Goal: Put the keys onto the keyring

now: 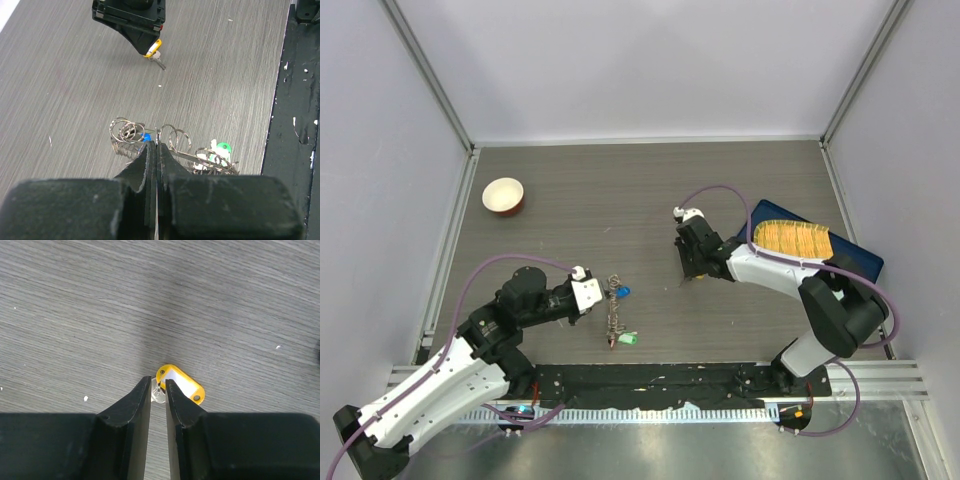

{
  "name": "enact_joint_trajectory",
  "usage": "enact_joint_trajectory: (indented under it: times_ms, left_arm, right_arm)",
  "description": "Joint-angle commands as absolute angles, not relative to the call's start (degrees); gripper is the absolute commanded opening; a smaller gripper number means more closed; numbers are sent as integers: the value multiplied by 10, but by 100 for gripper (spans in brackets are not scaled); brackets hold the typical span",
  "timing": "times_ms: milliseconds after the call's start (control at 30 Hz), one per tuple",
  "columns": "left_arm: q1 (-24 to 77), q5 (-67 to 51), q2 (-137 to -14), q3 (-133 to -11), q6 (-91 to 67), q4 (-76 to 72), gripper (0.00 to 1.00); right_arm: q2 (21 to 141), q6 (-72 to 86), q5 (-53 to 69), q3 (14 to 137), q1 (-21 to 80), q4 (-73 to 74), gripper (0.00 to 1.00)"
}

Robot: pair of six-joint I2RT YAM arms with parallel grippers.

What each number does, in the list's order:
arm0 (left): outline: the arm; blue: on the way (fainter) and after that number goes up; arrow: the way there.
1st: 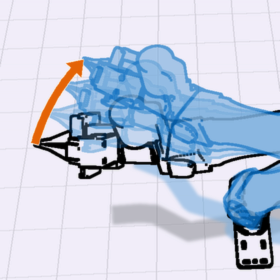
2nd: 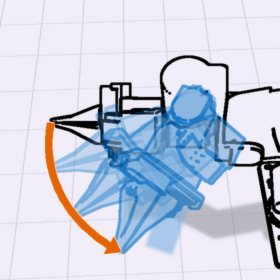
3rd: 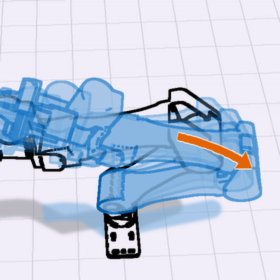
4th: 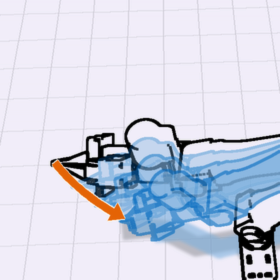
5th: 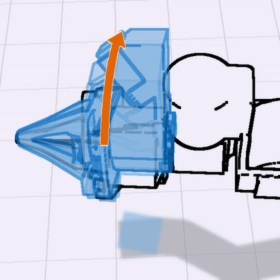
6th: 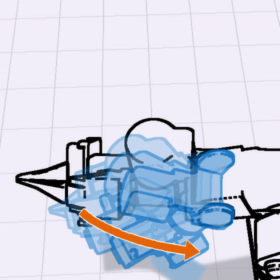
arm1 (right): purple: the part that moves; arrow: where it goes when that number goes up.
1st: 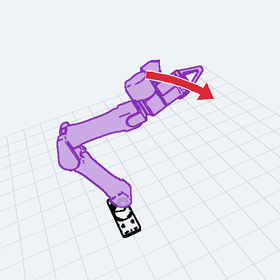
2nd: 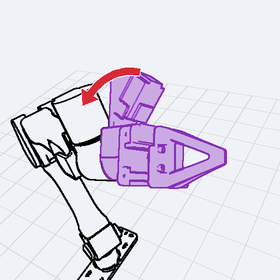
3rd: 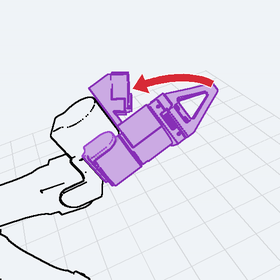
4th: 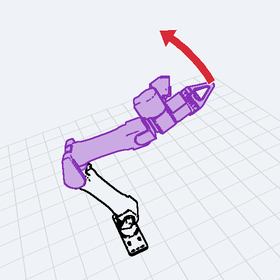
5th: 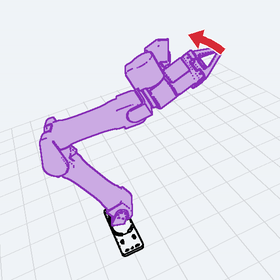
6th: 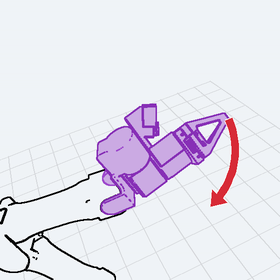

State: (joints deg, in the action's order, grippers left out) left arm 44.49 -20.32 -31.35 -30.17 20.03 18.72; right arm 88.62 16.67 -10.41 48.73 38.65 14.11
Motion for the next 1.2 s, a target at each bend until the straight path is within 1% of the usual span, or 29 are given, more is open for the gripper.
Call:
enact_joint_trajectory:
  times_ms: [0, 133, 267, 733, 833, 867, 967, 1167]
  left_arm:
    - [444, -198, -308, -311, 208, 163, 0]
    - [443, -198, -308, -311, 209, 163, 0]
    - [443, -198, -309, -311, 209, 163, 0]
    - [443, -199, -307, -314, 209, 166, 0]
    - [443, -200, -302, -313, 208, 163, 0]
    - [443, -200, -302, -313, 208, 163, 0]
    - [443, -202, -299, -313, 208, 162, 0]
    - [444, -230, -286, -310, 210, 149, 0]
  right_arm:
    - [895, 171, -107, 512, 388, 138, 24]
    - [900, 171, -109, 511, 387, 144, 23]
    - [902, 171, -99, 510, 387, 145, 20]
    - [914, 170, -92, 505, 388, 154, 19]
    - [912, 165, -92, 503, 388, 156, 14]
    - [911, 161, -92, 503, 387, 156, 9]
    - [900, 154, -92, 503, 388, 157, 1]
    - [840, 87, -73, 502, 388, 156, 1]
